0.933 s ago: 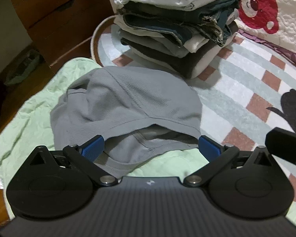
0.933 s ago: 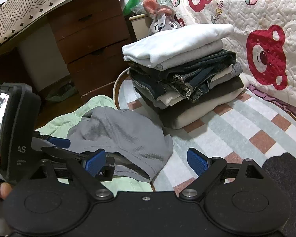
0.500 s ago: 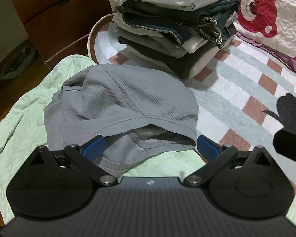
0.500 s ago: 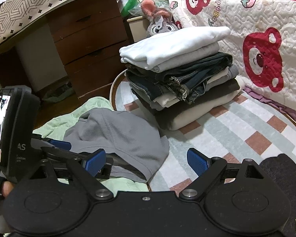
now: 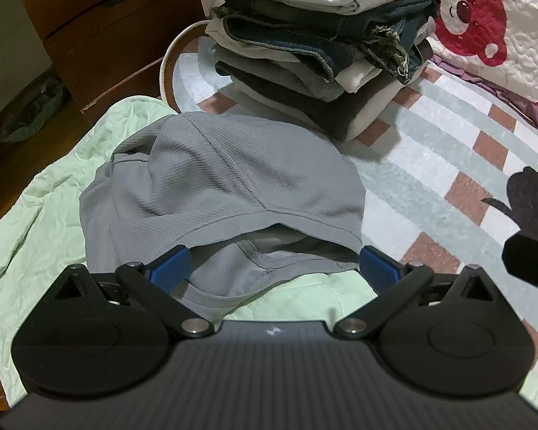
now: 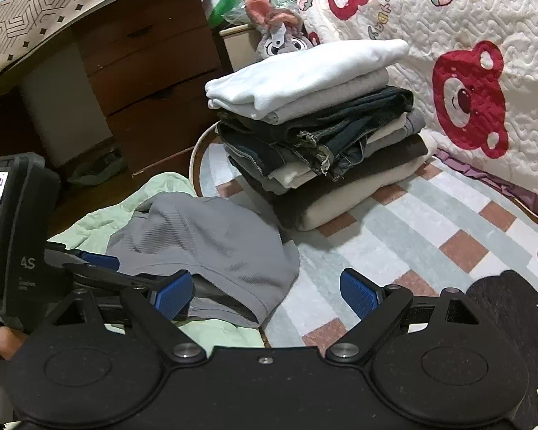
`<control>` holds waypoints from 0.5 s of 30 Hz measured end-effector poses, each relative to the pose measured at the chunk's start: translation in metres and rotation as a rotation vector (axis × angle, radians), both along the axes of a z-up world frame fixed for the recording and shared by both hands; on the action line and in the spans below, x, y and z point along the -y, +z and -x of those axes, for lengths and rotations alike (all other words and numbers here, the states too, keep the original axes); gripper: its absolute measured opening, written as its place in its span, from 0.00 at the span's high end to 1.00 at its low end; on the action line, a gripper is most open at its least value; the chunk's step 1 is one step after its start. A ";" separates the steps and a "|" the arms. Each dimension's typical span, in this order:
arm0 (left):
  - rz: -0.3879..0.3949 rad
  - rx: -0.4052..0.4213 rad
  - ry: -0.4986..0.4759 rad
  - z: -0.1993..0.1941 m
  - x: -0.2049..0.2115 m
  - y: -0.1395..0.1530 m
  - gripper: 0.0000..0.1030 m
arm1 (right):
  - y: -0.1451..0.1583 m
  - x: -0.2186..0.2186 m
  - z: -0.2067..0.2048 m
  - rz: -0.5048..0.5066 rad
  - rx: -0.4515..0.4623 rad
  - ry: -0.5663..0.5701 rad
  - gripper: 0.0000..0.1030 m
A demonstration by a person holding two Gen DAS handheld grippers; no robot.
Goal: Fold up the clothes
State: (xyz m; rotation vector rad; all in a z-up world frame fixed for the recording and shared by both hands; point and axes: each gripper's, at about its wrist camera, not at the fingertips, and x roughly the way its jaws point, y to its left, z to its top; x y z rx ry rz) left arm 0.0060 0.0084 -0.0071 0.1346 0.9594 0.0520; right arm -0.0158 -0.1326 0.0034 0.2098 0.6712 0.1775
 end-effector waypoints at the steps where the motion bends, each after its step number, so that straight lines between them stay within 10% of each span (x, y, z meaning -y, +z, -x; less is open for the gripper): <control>1: -0.002 -0.001 -0.002 0.001 0.000 -0.001 0.01 | 0.000 0.001 0.000 -0.003 -0.001 -0.001 0.10; 15: 0.005 -0.005 0.003 0.000 -0.005 -0.002 0.01 | -0.001 -0.004 -0.001 -0.007 -0.004 0.005 0.10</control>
